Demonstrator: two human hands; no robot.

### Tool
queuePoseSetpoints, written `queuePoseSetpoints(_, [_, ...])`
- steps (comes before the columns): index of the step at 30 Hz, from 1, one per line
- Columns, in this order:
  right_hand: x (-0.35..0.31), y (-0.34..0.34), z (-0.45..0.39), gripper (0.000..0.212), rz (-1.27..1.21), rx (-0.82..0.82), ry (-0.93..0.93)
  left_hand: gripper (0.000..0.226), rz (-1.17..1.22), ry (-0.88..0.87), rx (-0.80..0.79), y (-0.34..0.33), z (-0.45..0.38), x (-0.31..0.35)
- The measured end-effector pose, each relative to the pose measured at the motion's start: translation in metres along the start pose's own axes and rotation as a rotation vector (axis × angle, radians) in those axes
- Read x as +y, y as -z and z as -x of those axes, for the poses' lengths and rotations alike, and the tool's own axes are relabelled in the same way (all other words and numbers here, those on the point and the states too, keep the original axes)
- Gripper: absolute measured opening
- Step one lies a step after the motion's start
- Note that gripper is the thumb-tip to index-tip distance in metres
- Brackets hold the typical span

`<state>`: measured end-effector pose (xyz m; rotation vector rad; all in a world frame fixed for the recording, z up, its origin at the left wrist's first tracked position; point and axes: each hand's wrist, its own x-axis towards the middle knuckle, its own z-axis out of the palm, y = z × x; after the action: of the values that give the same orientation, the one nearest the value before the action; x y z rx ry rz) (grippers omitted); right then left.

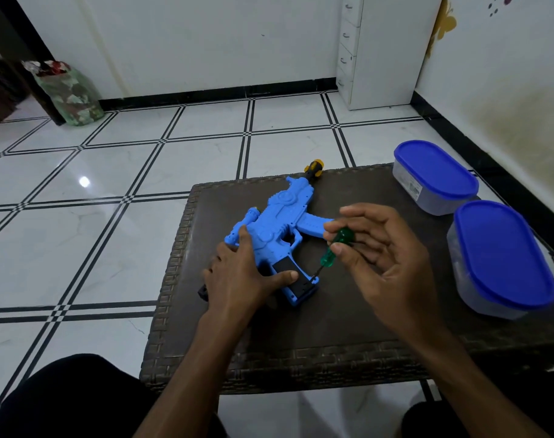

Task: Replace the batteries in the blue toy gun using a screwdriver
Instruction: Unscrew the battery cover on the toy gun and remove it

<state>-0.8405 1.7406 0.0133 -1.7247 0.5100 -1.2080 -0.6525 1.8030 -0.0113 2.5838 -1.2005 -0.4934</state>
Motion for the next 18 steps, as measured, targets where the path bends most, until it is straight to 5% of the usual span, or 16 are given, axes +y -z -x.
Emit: queuePoseSetpoints(18, [0.006, -0.013, -0.018, 0.027, 0.199, -0.233, 0.12, 0.117, 0.039, 0.0, -0.028, -0.008, -0.005, -0.007])
